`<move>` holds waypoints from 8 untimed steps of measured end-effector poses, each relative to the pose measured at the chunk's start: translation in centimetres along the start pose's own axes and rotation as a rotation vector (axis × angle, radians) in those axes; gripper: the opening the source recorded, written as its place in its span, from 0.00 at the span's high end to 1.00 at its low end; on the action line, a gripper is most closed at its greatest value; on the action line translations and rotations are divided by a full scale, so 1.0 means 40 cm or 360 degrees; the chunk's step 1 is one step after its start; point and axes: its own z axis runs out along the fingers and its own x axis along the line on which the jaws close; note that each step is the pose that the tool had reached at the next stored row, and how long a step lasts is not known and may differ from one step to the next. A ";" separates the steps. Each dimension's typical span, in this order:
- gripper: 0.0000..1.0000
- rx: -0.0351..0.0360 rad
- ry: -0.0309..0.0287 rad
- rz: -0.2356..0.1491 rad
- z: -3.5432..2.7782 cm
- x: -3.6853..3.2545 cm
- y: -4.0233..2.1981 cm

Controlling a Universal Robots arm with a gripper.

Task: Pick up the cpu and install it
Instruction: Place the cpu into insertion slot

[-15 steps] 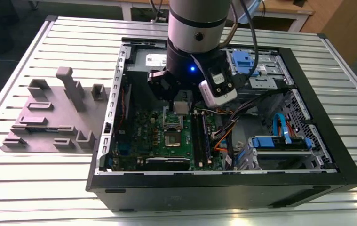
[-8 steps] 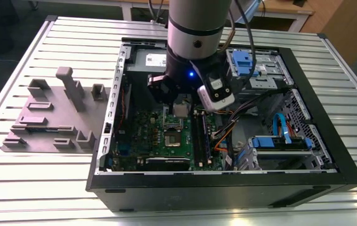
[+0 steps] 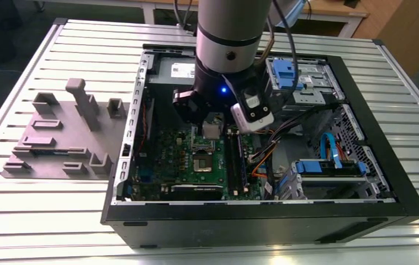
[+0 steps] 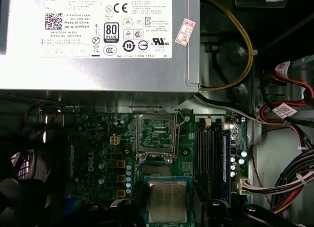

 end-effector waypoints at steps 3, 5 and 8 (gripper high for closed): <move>0.53 0.0000 0.00008 0.0000 0.006 0.001 0.000; 0.53 0.0000 0.00012 0.0000 0.011 0.001 -0.001; 0.53 0.0000 0.00015 0.0000 0.019 0.001 -0.001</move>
